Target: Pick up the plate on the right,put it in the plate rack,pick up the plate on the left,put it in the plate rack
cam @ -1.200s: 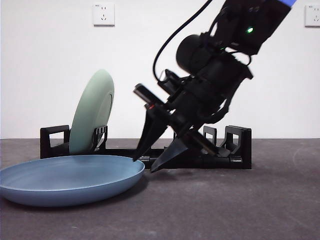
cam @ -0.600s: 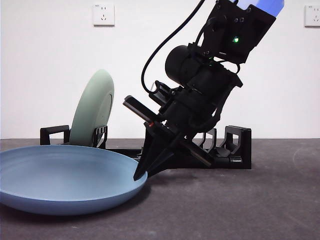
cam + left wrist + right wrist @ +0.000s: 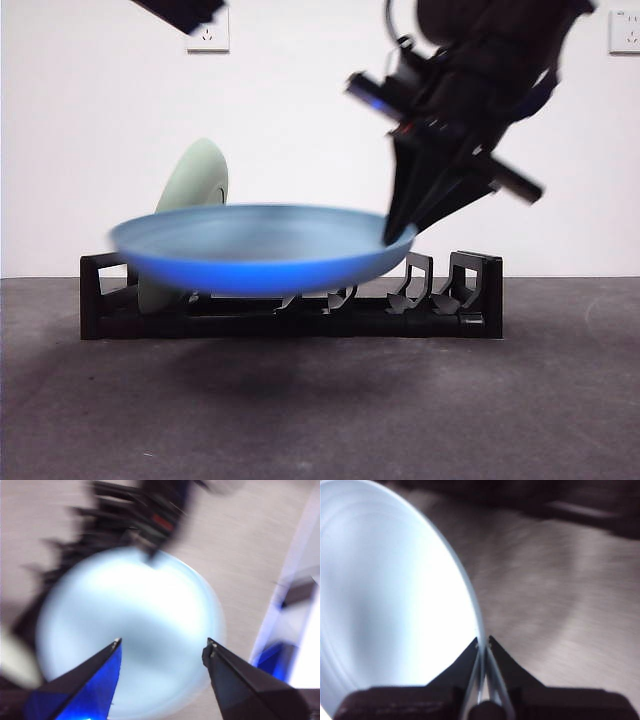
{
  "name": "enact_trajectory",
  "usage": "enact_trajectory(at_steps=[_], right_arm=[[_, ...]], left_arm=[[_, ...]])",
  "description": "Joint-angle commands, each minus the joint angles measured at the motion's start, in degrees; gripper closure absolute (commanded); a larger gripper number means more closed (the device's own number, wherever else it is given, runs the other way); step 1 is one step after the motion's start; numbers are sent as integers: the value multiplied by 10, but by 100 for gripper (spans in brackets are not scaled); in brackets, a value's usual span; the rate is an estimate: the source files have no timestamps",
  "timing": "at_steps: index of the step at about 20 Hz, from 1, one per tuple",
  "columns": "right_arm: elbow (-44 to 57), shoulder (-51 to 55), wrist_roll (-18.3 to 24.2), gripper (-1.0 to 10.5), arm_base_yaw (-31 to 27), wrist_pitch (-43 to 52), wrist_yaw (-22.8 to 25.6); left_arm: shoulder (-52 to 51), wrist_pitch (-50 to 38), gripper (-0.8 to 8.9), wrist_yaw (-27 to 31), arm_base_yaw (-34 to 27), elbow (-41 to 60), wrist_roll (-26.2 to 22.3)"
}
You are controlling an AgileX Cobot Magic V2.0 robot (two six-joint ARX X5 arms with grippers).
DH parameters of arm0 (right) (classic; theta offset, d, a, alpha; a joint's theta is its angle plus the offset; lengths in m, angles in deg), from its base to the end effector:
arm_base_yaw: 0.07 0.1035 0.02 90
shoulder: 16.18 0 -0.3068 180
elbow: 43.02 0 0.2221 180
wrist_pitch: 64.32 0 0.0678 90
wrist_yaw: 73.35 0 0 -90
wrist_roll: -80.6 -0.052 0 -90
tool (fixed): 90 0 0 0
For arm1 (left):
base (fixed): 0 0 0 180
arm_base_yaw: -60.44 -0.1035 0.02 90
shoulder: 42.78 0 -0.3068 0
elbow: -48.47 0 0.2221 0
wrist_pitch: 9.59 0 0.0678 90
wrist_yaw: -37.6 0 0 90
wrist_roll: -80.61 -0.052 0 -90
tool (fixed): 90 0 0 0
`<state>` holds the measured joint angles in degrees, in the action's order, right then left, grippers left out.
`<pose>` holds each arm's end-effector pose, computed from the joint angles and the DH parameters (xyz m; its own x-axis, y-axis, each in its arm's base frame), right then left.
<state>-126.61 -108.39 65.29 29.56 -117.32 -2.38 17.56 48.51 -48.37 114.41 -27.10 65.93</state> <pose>0.2585 0.1665 0.2739 0.2294 0.5056 -0.8317 -0.3788 0.8335 0.4022 0.1031 -0.1355 0.3470 0.4869 -0.5499 -0.6787 0.8525 0.4685 0.2320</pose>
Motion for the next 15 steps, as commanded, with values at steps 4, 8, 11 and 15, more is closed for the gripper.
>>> enact_trajectory(at_steps=[4, 8, 11, 15], right_arm=[[0, 55, 33, 956, -31, -54, -5], [0, 85, 49, 955, -41, -88, -6], [0, 103, 54, 955, -41, -107, -5], [0, 114, 60, 955, -41, -120, -5]], left_arm=[[91, -8, 576, 82, 110, 5, -36], [159, -26, 576, 111, 151, 5, -56], [199, -44, 576, 123, 157, 5, -77], [214, -55, 774, 124, 159, 5, -85]])
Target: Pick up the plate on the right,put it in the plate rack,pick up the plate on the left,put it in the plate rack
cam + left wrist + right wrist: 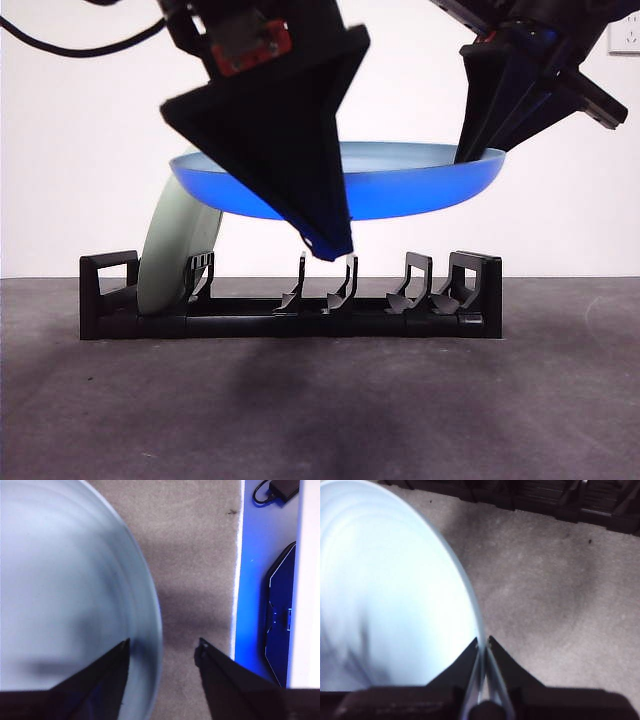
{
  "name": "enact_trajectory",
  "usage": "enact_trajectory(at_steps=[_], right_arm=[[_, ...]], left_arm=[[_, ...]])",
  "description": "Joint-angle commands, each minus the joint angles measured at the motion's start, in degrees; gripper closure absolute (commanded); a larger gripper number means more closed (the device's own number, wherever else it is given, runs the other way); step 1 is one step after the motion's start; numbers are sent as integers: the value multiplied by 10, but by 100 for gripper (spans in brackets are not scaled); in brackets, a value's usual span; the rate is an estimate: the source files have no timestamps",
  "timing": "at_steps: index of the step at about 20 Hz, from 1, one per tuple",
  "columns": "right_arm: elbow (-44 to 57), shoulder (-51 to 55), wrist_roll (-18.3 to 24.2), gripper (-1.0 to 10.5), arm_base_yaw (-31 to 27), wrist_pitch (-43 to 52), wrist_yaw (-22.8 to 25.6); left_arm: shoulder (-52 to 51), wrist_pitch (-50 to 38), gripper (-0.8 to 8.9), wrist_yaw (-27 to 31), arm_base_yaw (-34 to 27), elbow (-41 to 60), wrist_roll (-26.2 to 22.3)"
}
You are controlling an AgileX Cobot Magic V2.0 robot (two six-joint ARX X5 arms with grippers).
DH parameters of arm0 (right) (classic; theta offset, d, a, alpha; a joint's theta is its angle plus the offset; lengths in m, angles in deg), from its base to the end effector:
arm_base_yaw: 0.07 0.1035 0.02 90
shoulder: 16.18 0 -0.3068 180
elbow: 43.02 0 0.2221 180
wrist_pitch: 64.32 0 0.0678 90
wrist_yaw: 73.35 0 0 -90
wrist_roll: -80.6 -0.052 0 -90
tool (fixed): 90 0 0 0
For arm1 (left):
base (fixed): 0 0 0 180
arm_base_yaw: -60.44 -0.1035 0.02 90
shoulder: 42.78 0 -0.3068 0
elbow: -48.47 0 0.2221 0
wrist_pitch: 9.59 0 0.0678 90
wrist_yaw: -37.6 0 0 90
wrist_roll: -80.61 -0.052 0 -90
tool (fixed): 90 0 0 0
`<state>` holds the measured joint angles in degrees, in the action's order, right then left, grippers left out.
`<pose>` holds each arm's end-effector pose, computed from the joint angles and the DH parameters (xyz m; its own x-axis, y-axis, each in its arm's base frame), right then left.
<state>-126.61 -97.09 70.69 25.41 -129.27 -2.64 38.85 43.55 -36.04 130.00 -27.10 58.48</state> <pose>0.2163 0.1221 0.3134 0.2544 0.4872 -0.8355 -0.3992 0.8397 0.3681 0.1033 -0.2352 0.2825 0.4355 -0.3620 -0.8242 0.8992 0.1324 0.4170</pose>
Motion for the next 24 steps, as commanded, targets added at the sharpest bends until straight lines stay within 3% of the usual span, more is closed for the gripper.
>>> enact_trajectory(at_steps=[1, 7, 11, 14, 18, 22, 24], right_arm=[[0, 1, 9, 955, 0, -3, -3], [0, 10, 10, 945, 0, -4, -2], [0, 62, 10, 935, -22, 19, 7], [0, 122, 10, 795, -50, 58, 97], [0, 188, 10, 787, -87, 103, 185], [0, 228, 10, 788, -106, 121, 241], [0, 232, 10, 788, -108, 121, 244]], left_arm=[[1, -6, 829, 1, 7, 5, -13], [1, -8, 822, 0, 14, 5, -10], [1, -46, 822, -44, 17, 5, 42], [1, -116, 822, -113, 17, 5, 130], [1, -221, 822, -125, 3, 5, 203], [0, -323, 822, -132, -52, 5, 264], [0, -368, 822, -160, -101, 5, 304]])
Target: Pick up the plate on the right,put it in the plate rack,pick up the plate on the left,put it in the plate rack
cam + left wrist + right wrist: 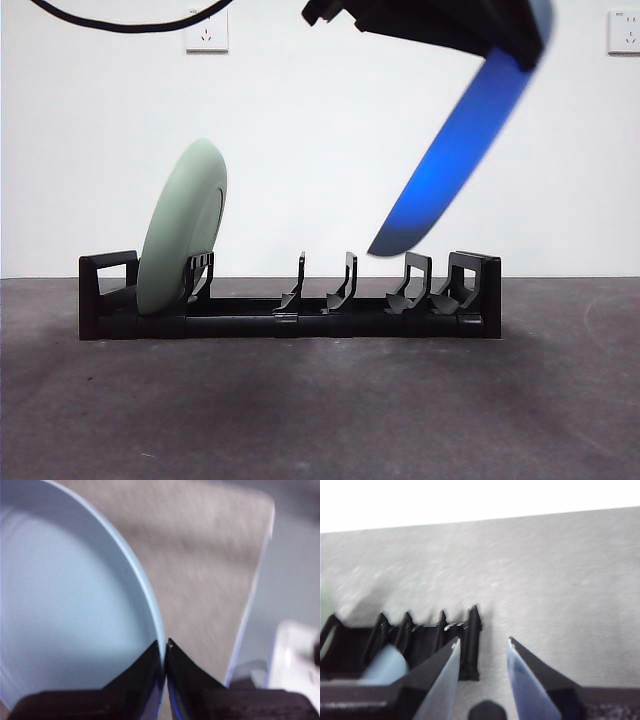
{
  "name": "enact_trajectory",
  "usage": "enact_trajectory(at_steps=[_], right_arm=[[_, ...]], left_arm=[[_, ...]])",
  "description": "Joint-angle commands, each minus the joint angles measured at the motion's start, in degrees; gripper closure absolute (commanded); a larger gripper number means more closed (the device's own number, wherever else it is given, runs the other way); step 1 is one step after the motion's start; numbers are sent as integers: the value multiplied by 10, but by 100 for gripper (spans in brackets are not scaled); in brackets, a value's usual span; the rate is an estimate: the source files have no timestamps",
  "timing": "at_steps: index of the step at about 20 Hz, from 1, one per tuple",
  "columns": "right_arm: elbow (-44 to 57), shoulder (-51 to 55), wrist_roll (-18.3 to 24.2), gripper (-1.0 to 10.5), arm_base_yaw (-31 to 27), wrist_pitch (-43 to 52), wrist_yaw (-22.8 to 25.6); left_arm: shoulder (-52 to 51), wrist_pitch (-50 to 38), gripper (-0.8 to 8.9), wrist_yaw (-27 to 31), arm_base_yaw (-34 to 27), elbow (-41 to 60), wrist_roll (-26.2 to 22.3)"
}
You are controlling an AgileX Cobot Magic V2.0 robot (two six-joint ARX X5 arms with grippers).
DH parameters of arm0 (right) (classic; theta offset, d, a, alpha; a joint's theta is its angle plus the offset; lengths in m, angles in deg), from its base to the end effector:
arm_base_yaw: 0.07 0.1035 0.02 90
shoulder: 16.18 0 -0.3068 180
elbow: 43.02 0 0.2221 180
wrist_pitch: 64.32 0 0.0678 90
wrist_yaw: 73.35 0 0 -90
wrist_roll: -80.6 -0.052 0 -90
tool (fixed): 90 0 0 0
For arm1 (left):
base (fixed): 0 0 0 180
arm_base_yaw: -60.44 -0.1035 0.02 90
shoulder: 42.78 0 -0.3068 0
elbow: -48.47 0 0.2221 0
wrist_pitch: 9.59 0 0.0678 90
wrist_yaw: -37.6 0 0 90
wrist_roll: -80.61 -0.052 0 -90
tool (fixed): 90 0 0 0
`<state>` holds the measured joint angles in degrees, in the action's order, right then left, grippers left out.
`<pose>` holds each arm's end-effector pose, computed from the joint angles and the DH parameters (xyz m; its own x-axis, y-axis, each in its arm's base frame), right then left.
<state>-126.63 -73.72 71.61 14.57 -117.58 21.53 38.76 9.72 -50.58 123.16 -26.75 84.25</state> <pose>0.1571 0.0365 0.4053 0.8790 0.1417 -0.4553 -0.1073 0.9891 0.1006 0.1406 -0.2691 0.3307 0.4413 -0.7864 -0.4323 0.8609 0.5070 -0.0435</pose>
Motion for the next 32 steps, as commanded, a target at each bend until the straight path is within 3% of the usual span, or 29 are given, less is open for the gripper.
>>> enact_trajectory(at_steps=[1, 6, 9, 14, 23, 32], right_arm=[[0, -2, 1, 788, 0, 3, 2], [0, -2, 1, 788, 0, 2, 0], [0, -2, 1, 788, 0, 2, 0], [0, -5, 1, 788, 0, 3, 0], [0, -11, 1, 788, 0, 8, 0], [0, -15, 1, 789, 0, 12, 0]], left_arm=[[1, -50, 822, -30, -57, 1, 65], [2, -177, 823, -179, -205, 1, 160], [2, -207, 823, -248, -269, 1, 178], [21, -231, 823, -275, -318, -3, 178], [115, -233, 823, -290, -325, -17, 168], [160, -176, 823, -285, -324, -17, 84]])
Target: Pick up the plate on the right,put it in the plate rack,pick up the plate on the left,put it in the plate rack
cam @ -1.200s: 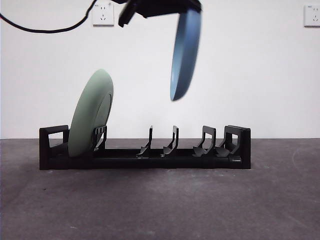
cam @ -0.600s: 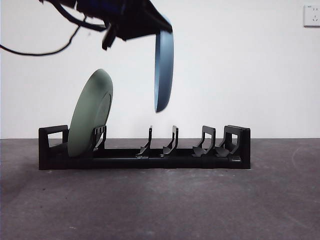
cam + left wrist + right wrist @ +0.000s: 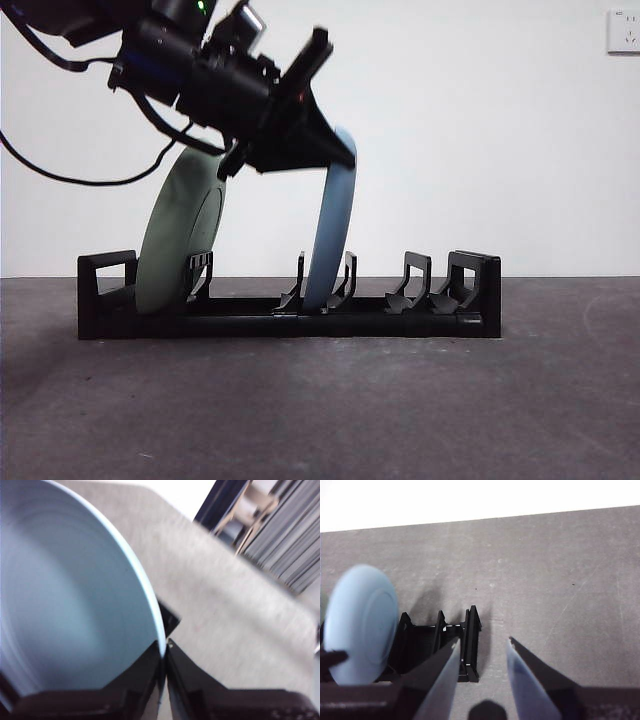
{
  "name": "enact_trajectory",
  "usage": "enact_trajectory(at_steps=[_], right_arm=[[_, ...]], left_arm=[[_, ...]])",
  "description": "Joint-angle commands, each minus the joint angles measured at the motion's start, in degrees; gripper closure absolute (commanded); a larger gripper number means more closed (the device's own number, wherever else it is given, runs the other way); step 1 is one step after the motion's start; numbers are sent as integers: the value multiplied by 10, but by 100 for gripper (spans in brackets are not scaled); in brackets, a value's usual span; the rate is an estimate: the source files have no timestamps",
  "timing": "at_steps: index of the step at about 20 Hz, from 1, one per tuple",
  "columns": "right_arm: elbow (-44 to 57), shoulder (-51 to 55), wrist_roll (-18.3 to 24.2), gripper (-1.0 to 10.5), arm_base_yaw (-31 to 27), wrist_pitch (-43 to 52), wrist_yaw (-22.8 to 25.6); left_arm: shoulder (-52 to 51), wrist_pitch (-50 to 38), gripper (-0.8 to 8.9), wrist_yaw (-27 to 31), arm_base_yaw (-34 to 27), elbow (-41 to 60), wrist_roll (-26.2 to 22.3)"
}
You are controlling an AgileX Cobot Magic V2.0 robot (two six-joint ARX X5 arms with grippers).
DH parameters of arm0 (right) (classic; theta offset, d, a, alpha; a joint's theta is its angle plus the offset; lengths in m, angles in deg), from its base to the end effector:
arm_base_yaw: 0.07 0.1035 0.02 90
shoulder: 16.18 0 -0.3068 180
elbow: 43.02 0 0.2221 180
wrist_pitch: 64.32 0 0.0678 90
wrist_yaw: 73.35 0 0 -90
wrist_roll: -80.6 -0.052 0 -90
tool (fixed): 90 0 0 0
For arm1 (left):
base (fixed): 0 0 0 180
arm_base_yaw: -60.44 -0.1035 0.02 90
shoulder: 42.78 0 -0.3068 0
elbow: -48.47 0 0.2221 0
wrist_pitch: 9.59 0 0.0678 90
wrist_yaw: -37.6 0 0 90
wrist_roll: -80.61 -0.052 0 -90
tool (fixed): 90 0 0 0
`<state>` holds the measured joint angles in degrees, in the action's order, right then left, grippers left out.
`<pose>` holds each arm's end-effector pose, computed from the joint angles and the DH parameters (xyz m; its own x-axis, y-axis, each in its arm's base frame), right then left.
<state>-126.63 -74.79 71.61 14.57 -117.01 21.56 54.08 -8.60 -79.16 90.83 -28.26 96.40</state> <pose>0.1631 0.0380 0.4037 0.8752 0.1402 -0.4630 -0.1060 0.9894 0.0991 0.3088 -0.2083 0.2905 0.4907 -0.8098 -0.3217 0.6987 0.5863 -0.4099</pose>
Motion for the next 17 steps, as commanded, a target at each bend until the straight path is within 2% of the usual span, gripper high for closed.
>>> enact_trajectory(at_steps=[1, 4, 5, 7, 8, 11, 14, 17], right_arm=[[0, -6, 1, 789, 0, 6, -1], [0, -9, 1, 789, 0, 6, -1], [0, -10, 1, 789, 0, 6, -1], [0, -11, 1, 789, 0, 6, -5], [0, -11, 1, 788, 1, 5, -5], [0, -11, 1, 788, 1, 5, -21], [0, -11, 15, 788, 1, -1, -108], [0, -11, 40, 789, 2, -28, -147]], left_arm=[[7, 18, 822, 10, 0, -2, -47], [7, 36, 802, 17, -1, -2, -55], [7, 38, 738, 15, 0, -2, -55], [7, 45, 524, 9, 5, -2, -55], [5, 54, 499, 7, 10, -2, -55], [-16, 88, 499, 7, 20, -2, -64], [-72, 141, 498, 15, 35, -2, -111], [-160, 205, 499, 51, 40, -2, -134]])
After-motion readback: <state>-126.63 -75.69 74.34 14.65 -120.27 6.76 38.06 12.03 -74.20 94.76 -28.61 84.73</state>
